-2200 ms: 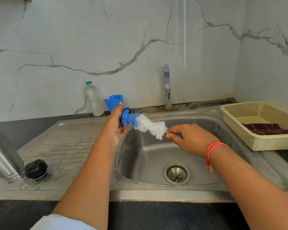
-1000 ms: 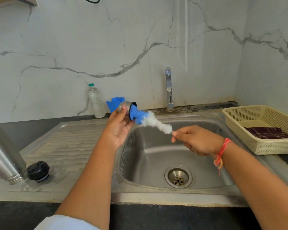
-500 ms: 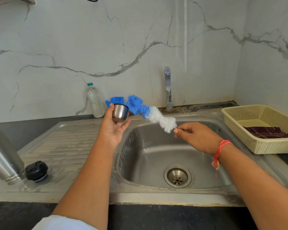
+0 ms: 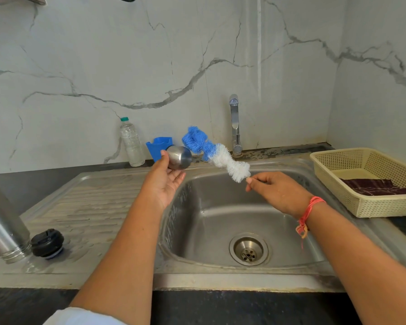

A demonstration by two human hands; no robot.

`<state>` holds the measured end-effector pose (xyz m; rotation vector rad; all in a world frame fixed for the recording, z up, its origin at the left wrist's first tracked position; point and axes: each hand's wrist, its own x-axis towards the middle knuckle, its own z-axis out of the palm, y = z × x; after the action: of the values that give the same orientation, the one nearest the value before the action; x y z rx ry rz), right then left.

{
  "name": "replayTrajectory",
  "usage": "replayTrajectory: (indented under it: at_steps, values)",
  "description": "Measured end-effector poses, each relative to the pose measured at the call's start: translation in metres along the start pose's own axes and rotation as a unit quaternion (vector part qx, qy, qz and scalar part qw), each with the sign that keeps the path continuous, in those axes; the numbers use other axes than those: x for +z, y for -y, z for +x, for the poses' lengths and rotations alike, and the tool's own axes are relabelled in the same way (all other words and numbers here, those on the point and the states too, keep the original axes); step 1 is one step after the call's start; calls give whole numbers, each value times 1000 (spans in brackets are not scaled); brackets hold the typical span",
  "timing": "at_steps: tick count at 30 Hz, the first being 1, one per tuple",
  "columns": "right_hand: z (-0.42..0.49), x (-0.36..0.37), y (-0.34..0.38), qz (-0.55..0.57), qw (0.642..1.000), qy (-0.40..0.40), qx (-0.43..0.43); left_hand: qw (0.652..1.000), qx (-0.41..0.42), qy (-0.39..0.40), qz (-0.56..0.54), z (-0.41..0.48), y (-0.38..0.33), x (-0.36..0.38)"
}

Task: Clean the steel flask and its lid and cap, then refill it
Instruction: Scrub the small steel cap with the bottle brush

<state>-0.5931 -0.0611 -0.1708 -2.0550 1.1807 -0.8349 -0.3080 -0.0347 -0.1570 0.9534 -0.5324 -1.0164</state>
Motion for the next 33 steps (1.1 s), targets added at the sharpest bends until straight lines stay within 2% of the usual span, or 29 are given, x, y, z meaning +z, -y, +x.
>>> replayTrajectory:
  at_steps: [5,8,15,24,28,33]
  values:
    - [-1,1,2,-11,1000,3,2,995,7,-25,96,2,5,1]
    - [-2,1,5,-4,1000,6,7,993,-1,-28,112,1,6,3]
    - [-3,3,7,-8,1000,6,10,998,-11,-33,55,4,9,6]
    - [0,11,6,16,999,44,19,999,-8,42,5,-9,8,13]
    - [-3,12,9,17,999,50,-4,997,-11,72,15,-14,7,17]
    - [-6,10,13,-1,996,93,-4,999,14,44,14,-2,9,12]
